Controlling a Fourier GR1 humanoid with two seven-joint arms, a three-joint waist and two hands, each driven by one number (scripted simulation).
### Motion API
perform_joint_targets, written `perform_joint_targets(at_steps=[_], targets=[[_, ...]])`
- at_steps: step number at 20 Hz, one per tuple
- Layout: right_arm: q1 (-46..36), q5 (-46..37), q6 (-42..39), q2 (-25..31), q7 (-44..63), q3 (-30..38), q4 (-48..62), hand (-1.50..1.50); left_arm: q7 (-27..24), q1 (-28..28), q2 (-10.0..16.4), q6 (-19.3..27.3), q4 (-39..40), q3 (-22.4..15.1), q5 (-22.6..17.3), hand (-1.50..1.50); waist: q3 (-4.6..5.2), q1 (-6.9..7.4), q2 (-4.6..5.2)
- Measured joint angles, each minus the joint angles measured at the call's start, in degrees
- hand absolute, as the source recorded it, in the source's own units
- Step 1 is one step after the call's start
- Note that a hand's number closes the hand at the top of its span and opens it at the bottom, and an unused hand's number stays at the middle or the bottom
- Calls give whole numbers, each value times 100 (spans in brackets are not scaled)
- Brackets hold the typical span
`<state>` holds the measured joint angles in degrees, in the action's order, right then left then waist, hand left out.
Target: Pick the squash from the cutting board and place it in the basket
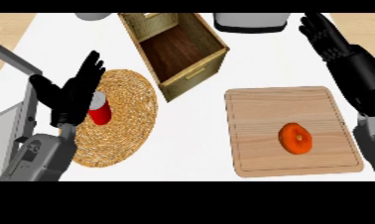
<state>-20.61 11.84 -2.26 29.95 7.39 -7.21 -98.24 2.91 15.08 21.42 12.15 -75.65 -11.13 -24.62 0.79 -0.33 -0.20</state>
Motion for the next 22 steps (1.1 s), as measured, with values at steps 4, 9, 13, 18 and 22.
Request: perform_joint_targets(at_steps=[4, 9, 13, 18, 22], targets=[[756, 480, 57, -318, -881, 611, 156, 150, 60, -40, 270, 65, 28, 19, 255, 0, -78, -101, 15], [1414, 1036, -166, -1016, -2676, 1190, 131, -150, 166, -166, 627, 146, 157, -55, 599, 0, -154, -274, 1], [2128, 399, 272, -1822, -4262, 1126, 70, -150, 299, -159, 706, 178, 129, -192, 801, 0, -122, -202, 1], [2986, -614, 1351, -2038, -4473, 1247, -122, -150, 441, -147, 686, 238, 84, -291, 958, 0, -83, -158, 6], [3718, -1486, 1802, -1410, -3794, 1537, -314, -150, 508, -168, 682, 307, 13, -323, 1037, 0, -62, -185, -1]])
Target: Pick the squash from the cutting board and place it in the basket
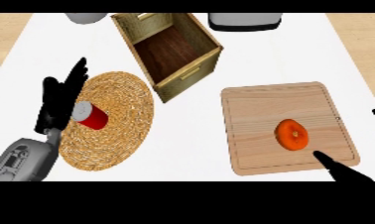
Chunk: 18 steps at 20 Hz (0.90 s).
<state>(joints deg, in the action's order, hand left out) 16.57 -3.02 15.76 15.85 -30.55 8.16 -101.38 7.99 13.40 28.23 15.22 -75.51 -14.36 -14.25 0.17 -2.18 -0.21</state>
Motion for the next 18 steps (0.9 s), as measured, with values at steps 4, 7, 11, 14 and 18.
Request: perform_joint_targets(at_steps=[4, 7, 11, 14, 18], targets=[[800, -633, -310, 866, 826, 112, -404, -150, 32, -11, -16, 29, -65, -15, 50, 0, 7, 10, -2], [1377, -773, -898, 1456, 1403, 101, -876, -150, 64, -12, -2, 21, -91, -11, 79, 0, 10, 27, 1], [1979, -613, -1652, 1979, 2093, 207, -1706, -150, 141, -66, 11, -26, -211, -1, 102, 0, 2, 82, 2], [2155, -411, -2080, 2091, 2579, 354, -2223, -150, 226, -118, -21, -71, -344, 29, 146, 0, -5, 128, 6], [2337, -372, -2437, 1862, 2822, 590, -2558, -150, 232, 9, -193, -171, -138, 153, 259, 0, -10, 137, 11]])
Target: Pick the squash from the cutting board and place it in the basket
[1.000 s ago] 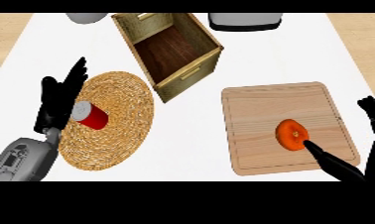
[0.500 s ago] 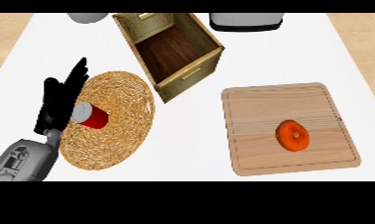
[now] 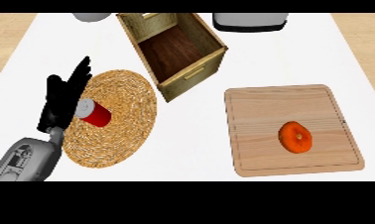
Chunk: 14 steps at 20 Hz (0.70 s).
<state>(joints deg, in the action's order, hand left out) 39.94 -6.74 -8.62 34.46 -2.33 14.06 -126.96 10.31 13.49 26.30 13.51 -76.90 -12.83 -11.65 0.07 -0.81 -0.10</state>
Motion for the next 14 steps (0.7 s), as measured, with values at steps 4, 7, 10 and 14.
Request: perform_joint_targets(at_steps=[4, 7, 10, 14], targets=[[-48, -176, -118, -412, 13, 106, -10, -150, 1, -22, -126, -65, -8, 73, 180, 0, -8, 18, -4], [-280, -343, -124, -618, 11, 228, 205, -150, -92, -90, -182, -159, -32, 165, 244, 0, -14, 40, -4], [-589, -714, -30, -897, 76, 98, 414, -150, -4, 9, -243, -246, 19, 244, 332, 0, -12, 51, 1], [-882, -1125, -5, -1206, 15, -10, 730, -150, -108, 0, -355, -359, 130, 383, 463, 0, -15, 55, 0]])
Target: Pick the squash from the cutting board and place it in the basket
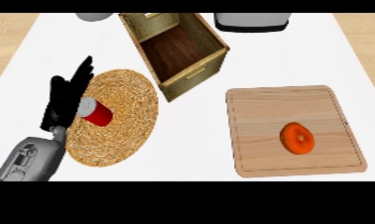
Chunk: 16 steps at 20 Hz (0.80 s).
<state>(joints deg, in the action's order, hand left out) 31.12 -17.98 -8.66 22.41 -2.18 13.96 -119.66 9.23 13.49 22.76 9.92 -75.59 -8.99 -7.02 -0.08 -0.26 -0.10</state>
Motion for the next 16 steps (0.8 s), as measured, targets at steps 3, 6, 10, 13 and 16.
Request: perform_joint_targets(at_steps=[3, 6, 10, 13, 16], targets=[[-105, -269, 38, -266, -192, -120, 282, -150, 271, -81, -61, -10, -297, 16, 111, 0, 4, 8, 1], [-386, -439, -11, -388, -300, -165, 612, -150, 402, -80, -112, -100, -404, 109, 187, 0, 6, 12, 4], [-634, -802, 66, -647, -394, -327, 945, -150, 389, -191, -213, -167, -470, 235, 331, 0, 7, 14, 6], [-918, -1095, 210, -818, -458, -425, 1321, -150, 308, -147, -282, -278, -334, 379, 400, 0, 6, 14, 9], [-1124, -1252, 250, -927, -479, -442, 1524, -150, 408, -127, -445, -276, -389, 400, 558, 0, 6, 13, 8]])
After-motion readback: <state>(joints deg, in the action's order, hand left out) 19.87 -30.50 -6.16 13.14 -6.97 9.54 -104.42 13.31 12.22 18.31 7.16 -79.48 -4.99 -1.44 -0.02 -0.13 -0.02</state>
